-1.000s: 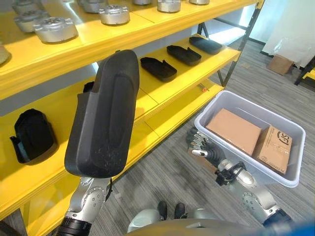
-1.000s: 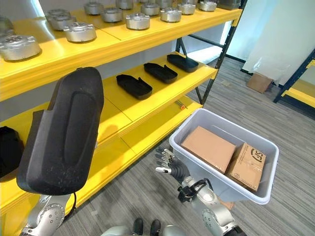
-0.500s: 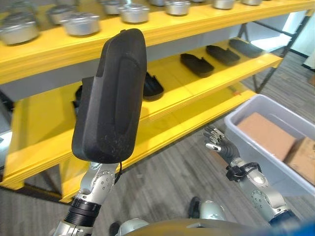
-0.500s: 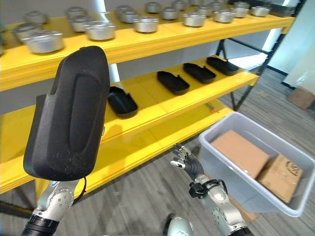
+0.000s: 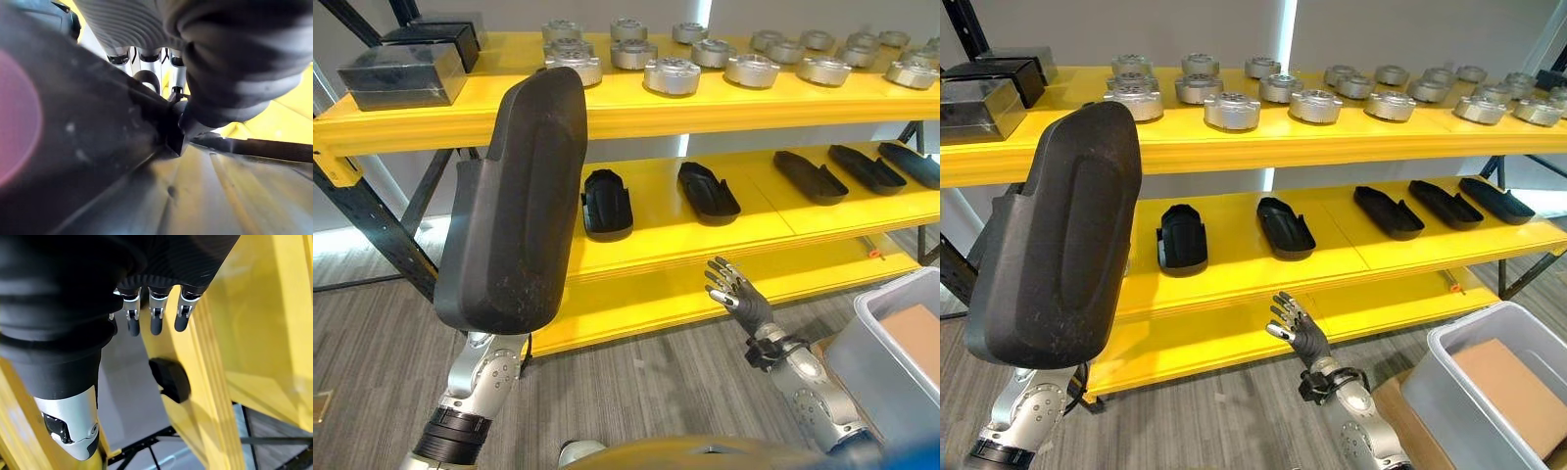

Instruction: Move parts from the plastic box to the shelf.

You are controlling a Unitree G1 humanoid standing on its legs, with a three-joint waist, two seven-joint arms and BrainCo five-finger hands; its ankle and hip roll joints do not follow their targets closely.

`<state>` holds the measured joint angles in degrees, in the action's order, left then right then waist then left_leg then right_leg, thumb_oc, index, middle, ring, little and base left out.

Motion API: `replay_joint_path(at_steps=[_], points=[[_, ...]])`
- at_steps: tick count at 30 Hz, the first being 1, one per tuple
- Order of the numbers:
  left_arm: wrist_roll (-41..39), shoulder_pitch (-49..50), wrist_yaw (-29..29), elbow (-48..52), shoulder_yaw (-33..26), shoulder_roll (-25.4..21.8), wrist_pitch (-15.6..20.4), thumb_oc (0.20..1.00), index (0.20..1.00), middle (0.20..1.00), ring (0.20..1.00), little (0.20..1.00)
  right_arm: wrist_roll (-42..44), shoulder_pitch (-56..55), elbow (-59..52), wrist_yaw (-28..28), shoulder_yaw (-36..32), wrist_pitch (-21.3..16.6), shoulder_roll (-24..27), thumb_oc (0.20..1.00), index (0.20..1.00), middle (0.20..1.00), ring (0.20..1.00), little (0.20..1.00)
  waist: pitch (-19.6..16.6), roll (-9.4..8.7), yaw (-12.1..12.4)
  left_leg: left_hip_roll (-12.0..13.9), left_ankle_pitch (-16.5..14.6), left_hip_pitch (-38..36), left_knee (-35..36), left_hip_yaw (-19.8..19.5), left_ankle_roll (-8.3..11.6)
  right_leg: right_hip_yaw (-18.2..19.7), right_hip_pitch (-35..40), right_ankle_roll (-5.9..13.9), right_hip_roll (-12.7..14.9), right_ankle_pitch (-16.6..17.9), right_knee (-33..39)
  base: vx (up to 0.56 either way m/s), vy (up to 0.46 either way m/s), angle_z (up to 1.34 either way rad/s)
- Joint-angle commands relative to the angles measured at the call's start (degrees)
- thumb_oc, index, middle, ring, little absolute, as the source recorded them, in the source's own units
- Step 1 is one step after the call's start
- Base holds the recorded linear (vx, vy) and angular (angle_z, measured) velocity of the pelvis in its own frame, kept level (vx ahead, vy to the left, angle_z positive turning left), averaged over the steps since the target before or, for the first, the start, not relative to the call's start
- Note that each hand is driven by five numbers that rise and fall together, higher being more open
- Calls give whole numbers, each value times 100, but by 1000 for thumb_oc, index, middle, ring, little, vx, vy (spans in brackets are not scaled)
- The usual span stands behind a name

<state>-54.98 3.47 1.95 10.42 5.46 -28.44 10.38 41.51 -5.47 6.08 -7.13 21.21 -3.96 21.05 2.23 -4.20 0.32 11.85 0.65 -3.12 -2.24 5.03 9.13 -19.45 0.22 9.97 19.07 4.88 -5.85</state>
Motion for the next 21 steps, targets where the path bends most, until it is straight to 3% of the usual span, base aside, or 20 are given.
replay_joint_path(at_steps=[1, 8, 9, 10, 11, 13, 14, 15, 16, 17, 18, 19, 20, 21], points=[[170, -53, -14, 531, -334, 53, 315, 200, 200, 200, 200, 200, 114, 197, -406, -156, -75, -204, 182, 1000, 1000, 1000, 1000, 1000, 109, 120, -27, -205, -211, 422, -383, -157, -531, -129, 224, -10, 28, -296, -403, 9, 84, -1], [229, 91, -4, 557, -479, -24, 320, 200, 200, 200, 200, 200, 1, 267, -354, -184, -35, -181, 188, 1000, 1000, 1000, 1000, 1000, 171, -36, 84, -552, -416, 551, -508, -155, -756, 43, 173, 149, 162, 208, -96, -27, 142, -4], [244, 51, 17, 584, -477, -55, 311, 200, 200, 200, 200, 200, -56, 318, -329, -191, -1, -190, 147, 1000, 1000, 1000, 1000, 1000, 266, -103, 136, -791, -605, 673, -721, -144, -895, 83, 168, 224, 328, 481, -68, -41, 192, 18], [244, 50, 18, 584, -477, -56, 312, 200, 200, 200, 200, 200, -56, 320, -326, -191, -1, -191, 145, 1000, 1000, 1000, 1000, 1000, 266, -108, 138, -797, -610, 677, -729, -139, -900, 89, 165, 229, 335, 485, -67, -50, 331, 21], [291, 45, 10, 567, -483, -78, 330, 200, 200, 200, 200, 200, -95, 368, -299, -168, 32, -184, 96, 1000, 1000, 1000, 1000, 1000, 298, -116, 171, -947, -691, 656, -740, -107, -1020, 190, 57, 274, 476, 963, -136, -14, 222, 13], [316, 75, -4, 591, -503, -122, 337, 200, 200, 200, 200, 200, -24, 475, -296, -160, 129, -155, 27, 1000, 1000, 1000, 1000, 1000, 372, -20, 231, -1050, -704, 530, -624, -8, -1151, 121, -167, 299, 692, 1532, -287, -33, 300, 0], [317, 96, -14, 604, -524, -109, 330, 200, 200, 200, 200, 200, 9, 536, -283, -172, 188, -138, -27, 1000, 1000, 1000, 1000, 1000, 420, 111, 307, -1024, -791, 403, -534, 0, -1183, -46, -262, 323, 703, 1413, -459, -70, 281, -30], [304, 106, 14, 612, -556, -87, 322, 200, 200, 200, 200, 200, 44, 548, -287, -216, 208, -137, -30, 1000, 1000, 1000, 1000, 1000, 467, 165, 282, -1051, -690, 353, -433, 55, -1233, -74, -351, 171, 641, 1225, -605, -28, 267, -89], [306, 5, 37, 490, -467, -96, 345, 200, 200, 200, 200, 200, 64, 562, -278, -273, 281, -135, 27, 1000, 1000, 1000, 1000, 1000, 469, 232, 63, -1034, -590, 277, -305, -29, -1242, 651, -704, -76, -250, 415, -791, -49, 150, -92], [305, 0, 38, 486, -466, -95, 347, 200, 200, 200, 200, 200, 65, 565, -277, -273, 280, -135, 28, 1000, 1000, 1000, 1000, 1000, 460, 231, 73, -1031, -582, 287, -300, -19, -1238, 661, -725, -84, -254, 415, -796, 19, 53, -67], [338, -181, 27, 412, -339, -23, 392, 200, 200, 200, 200, 200, 112, 588, -306, -324, 379, -136, 106, 1000, 1000, 1000, 1000, 1000, 523, 177, -39, -1065, -583, 202, -245, -51, -1186, 1051, -755, -209, -771, -39, -297, 23, -46, -17], [344, -165, 62, 440, -326, 7, 366, 200, 200, 200, 200, 200, 132, 524, -367, -333, 338, -110, 133, 1000, 1000, 1000, 1000, 1000, 548, 163, -72, -1107, -573, 245, -317, -195, -1173, 1272, -683, -177, -763, -129, -341, 95, -186, 29], [327, -126, 51, 379, -268, 105, 384, 200, 200, 200, 200, 200, 154, 497, -363, -358, 345, -125, 209, 1000, 1000, 1000, 1000, 1000, 486, 75, -105, -1058, -553, 222, -285, -203, -1116, 1444, -446, -283, -1041, -329, -166, 83, -161, 49], [328, -124, 51, 381, -268, 106, 384, 200, 200, 200, 200, 200, 154, 495, -363, -358, 345, -125, 210, 1000, 1000, 1000, 1000, 1000, 489, 77, -107, -1055, -553, 215, -282, -206, -1114, 1441, -438, -285, -1044, -328, -162, 158, -267, 84]])
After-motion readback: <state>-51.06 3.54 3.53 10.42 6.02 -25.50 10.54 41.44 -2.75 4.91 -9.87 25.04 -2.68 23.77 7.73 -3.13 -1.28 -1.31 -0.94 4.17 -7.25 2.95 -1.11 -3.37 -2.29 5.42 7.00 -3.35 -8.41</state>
